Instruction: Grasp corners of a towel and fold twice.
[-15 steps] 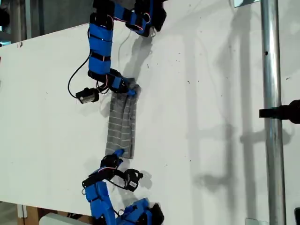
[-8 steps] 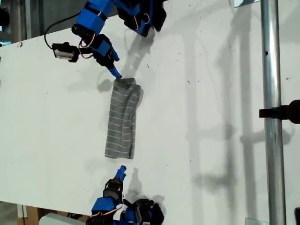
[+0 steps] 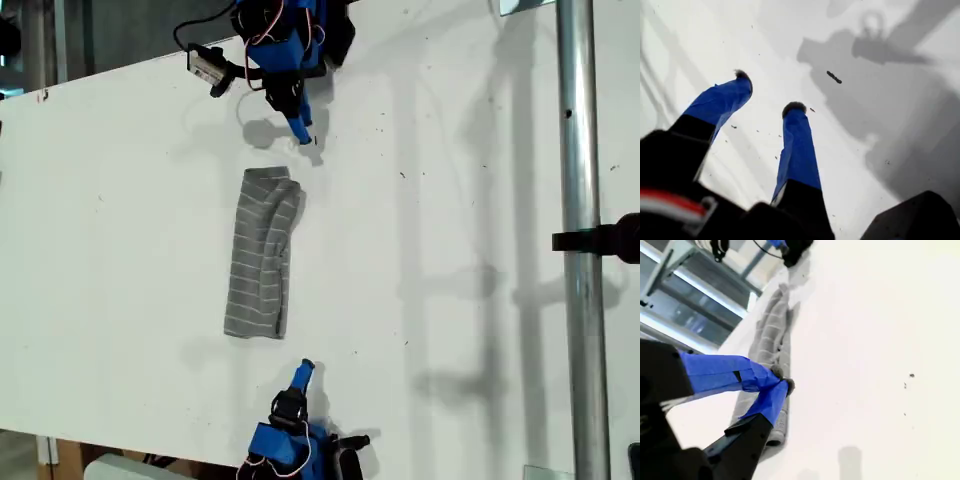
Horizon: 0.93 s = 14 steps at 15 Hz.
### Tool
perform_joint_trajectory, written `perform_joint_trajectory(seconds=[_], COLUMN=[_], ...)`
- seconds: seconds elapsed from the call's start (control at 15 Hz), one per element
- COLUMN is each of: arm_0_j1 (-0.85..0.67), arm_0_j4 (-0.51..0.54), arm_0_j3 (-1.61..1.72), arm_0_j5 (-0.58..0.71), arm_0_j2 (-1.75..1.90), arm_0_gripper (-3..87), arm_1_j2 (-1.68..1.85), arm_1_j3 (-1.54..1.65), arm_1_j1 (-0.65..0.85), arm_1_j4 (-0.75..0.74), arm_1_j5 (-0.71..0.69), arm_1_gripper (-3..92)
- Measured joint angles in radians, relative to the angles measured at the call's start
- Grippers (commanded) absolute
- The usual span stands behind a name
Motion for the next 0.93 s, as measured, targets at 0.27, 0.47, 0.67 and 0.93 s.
perform_joint_trajectory(seconds=[0.27, 0.47, 0.67, 0.93], arm_0_j1=[0.023, 0.009, 0.002, -0.017], arm_0_j4=[0.002, 0.002, 0.028, 0.038], arm_0_j3=[0.135, 0.144, 0.146, 0.146], arm_0_j5=[0.034, 0.071, 0.069, 0.067], arm_0_j2=[0.026, 0.029, 0.029, 0.029], arm_0_gripper=[-2.5, -2.5, -2.5, -2.5], arm_1_j2=[-0.094, -0.64, -1.002, -1.43], arm_1_j3=[-0.086, -0.426, -0.453, -0.529], arm_1_j1=[0.069, 0.275, 0.434, 0.443], arm_1_j4=[0.018, -0.091, -0.359, -0.6], arm_1_j5=[-0.071, -0.36, -0.448, -0.368], arm_1_gripper=[33.8, 37.2, 38.7, 40.5])
